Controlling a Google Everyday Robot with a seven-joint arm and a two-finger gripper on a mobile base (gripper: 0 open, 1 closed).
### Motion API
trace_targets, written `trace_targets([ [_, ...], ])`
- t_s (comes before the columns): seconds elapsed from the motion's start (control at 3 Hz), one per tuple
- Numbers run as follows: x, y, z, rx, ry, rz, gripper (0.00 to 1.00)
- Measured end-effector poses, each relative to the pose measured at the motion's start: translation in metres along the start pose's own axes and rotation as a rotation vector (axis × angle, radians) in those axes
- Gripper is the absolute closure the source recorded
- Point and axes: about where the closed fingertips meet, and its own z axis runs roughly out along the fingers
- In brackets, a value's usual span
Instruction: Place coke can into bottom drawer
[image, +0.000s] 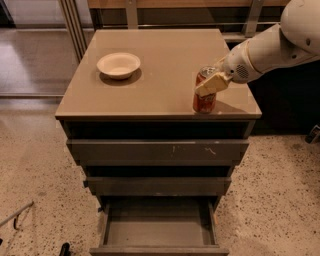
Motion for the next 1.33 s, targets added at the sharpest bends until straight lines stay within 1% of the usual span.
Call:
trace_targets([
  [0.33,-0.004,0.015,-0.007,-0.021,-0.018,-0.023,1.00],
  [0.67,-0.007,0.049,-0.030,-0.048,-0.038,-0.047,1.00],
  [1.0,0.005,0.101,-0.070,-0.067,-0.026,-0.034,1.00],
  [1.33,0.005,0.101,-0.069,-0.069,-0.027,-0.038,1.00],
])
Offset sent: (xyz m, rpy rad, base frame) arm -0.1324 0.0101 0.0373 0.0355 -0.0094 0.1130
